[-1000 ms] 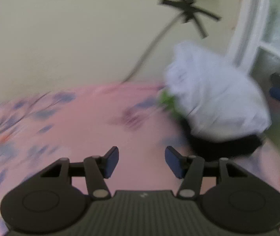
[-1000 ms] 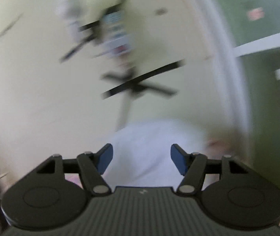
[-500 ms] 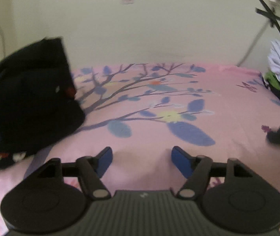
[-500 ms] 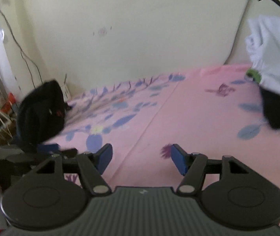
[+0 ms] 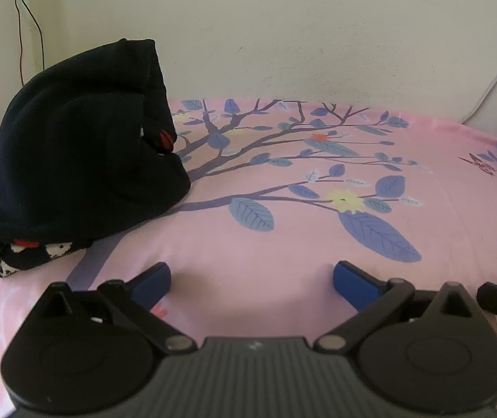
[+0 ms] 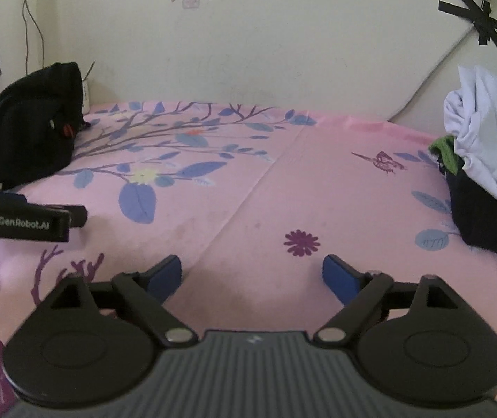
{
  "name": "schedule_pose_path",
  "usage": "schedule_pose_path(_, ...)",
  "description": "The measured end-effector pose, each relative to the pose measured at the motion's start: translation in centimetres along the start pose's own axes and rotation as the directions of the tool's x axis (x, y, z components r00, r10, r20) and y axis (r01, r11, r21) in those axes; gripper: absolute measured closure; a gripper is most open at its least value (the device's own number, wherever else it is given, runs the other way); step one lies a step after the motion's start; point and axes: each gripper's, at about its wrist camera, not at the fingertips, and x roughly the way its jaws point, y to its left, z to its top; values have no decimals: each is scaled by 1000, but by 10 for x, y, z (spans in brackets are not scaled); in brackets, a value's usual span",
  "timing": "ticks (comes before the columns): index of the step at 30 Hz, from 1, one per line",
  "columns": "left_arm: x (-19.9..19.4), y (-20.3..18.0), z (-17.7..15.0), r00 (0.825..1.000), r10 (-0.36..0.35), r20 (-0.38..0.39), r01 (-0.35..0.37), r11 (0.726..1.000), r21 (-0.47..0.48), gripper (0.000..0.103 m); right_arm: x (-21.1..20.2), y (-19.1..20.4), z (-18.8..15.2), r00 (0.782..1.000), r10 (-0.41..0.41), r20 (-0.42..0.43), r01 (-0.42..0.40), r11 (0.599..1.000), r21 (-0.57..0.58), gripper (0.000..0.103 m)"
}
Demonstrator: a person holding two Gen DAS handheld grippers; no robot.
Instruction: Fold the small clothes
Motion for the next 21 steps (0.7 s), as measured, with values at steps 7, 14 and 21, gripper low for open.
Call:
schedule_pose_path(7, 0, 1, -1, 1000, -2, 3, 2, 1000, -8, 0, 1, 2, 1, 1000, -22, -2, 22, 1000, 17, 20)
schedule_pose_path(14, 0, 1, -1, 1000, -1, 4, 1, 1000, -8, 0, -3, 3, -2, 996, -84, -1, 84, 994, 66, 20)
schedule_pose_path(21, -5, 3, -5, 999, -32, 17, 32, 999, -5, 0, -3, 4, -2, 997, -82, -4, 82, 994, 68, 19)
